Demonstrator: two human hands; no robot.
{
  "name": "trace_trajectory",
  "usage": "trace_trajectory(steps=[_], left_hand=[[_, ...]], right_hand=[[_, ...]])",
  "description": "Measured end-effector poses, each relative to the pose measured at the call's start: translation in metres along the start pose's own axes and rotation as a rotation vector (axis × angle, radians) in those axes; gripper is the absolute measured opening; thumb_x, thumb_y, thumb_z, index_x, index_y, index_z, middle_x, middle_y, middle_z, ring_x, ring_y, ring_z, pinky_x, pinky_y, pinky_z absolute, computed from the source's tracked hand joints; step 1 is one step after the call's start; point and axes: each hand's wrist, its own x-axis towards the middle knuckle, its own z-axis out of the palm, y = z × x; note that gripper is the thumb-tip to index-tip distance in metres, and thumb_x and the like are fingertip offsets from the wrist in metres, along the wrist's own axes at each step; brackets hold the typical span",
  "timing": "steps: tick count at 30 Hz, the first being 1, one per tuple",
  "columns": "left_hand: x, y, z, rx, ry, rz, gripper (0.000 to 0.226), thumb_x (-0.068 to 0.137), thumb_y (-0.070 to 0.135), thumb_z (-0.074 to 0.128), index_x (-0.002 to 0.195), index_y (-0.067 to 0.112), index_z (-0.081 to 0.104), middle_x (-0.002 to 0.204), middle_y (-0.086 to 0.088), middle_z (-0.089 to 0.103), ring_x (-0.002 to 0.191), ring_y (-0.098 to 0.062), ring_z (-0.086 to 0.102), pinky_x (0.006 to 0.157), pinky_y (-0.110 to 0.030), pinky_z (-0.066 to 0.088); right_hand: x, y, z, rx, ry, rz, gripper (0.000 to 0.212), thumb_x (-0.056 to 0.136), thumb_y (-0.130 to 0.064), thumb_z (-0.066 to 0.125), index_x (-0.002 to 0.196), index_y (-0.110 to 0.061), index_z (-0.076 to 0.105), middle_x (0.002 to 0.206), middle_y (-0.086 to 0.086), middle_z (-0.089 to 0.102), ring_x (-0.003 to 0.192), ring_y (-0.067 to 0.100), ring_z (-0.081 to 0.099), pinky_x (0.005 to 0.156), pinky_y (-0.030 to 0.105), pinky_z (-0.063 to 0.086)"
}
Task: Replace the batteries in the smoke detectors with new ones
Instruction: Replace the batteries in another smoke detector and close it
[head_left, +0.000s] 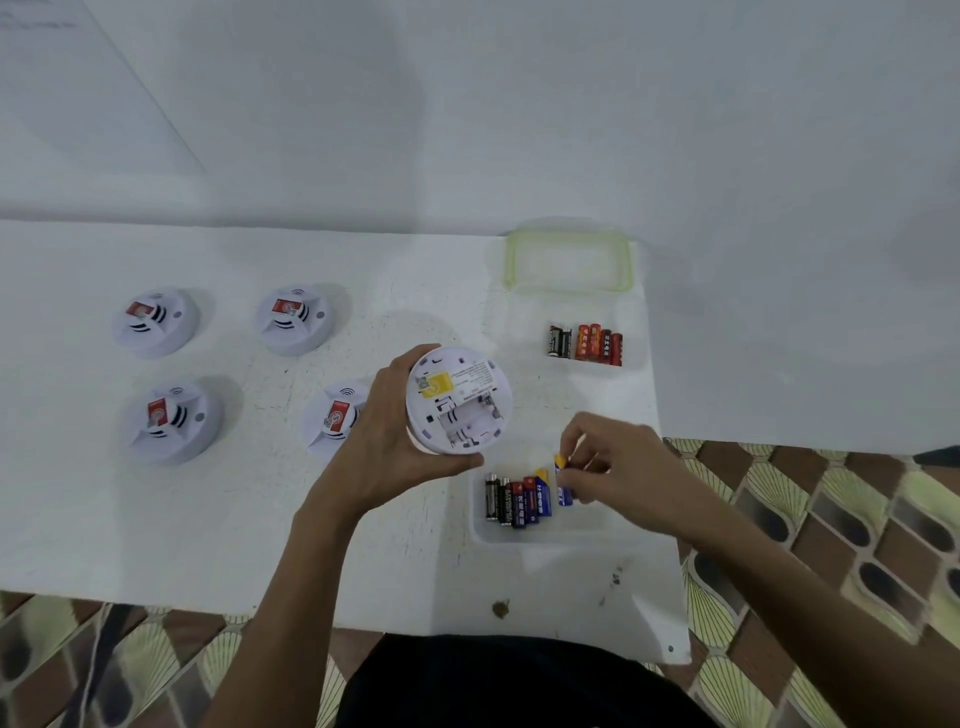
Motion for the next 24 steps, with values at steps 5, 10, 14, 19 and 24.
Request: trace_trajectory(steps=[5, 10, 14, 19, 24], left_hand=[[0.002, -0.004, 0.002, 0.018, -0.008, -0.012, 0.099, 0.054, 0.058, 0.080, 0.136, 0.037, 0.030, 0.129, 0.016, 0.042, 0.120, -0.006, 0.044, 0.102, -0.039, 0.042], [0.000, -0.007, 0.001, 0.015, -0.006, -0.018, 0.100, 0.054, 0.058, 0.079, 0.138, 0.033, 0.030, 0.131, 0.012, 0.042, 0.121, -0.007, 0.043, 0.102, -0.035, 0.043], [-0.002, -0.007, 0.000, 0.008, 0.004, -0.017, 0.098, 0.054, 0.059, 0.079, 0.137, 0.036, 0.030, 0.131, 0.012, 0.043, 0.121, -0.007, 0.043, 0.102, -0.036, 0.042], [-0.002, -0.005, -0.003, -0.002, 0.034, 0.017, 0.092, 0.054, 0.057, 0.079, 0.130, 0.049, 0.028, 0.128, 0.024, 0.041, 0.120, -0.004, 0.044, 0.102, -0.036, 0.042], [-0.003, -0.001, -0.007, -0.001, 0.060, 0.044, 0.088, 0.054, 0.056, 0.079, 0.126, 0.057, 0.028, 0.125, 0.026, 0.042, 0.117, -0.002, 0.045, 0.100, -0.035, 0.044]], right_hand=[[0.005, 0.011, 0.030, -0.150, 0.069, 0.056, 0.009, 0.090, -0.017, 0.064, 0.091, -0.016, 0.055, 0.076, 0.004, 0.070, 0.065, 0.020, 0.067, 0.060, 0.030, 0.056], [0.011, 0.016, 0.037, -0.212, 0.073, 0.083, 0.008, 0.092, -0.007, 0.055, 0.091, -0.015, 0.056, 0.076, 0.008, 0.068, 0.062, 0.023, 0.064, 0.060, 0.036, 0.054], [0.010, 0.010, 0.030, -0.247, 0.012, 0.099, 0.009, 0.093, -0.009, 0.053, 0.093, -0.017, 0.057, 0.075, 0.008, 0.067, 0.060, 0.023, 0.062, 0.054, 0.028, 0.048], [0.018, -0.024, -0.003, -0.131, 0.015, 0.083, 0.006, 0.095, -0.016, 0.058, 0.090, -0.018, 0.059, 0.078, 0.001, 0.070, 0.064, 0.013, 0.070, 0.063, 0.030, 0.060], [0.056, -0.044, -0.042, -0.159, 0.259, -0.022, 0.007, 0.094, -0.014, 0.059, 0.092, -0.013, 0.066, 0.077, 0.003, 0.069, 0.062, 0.019, 0.067, 0.057, 0.030, 0.058]])
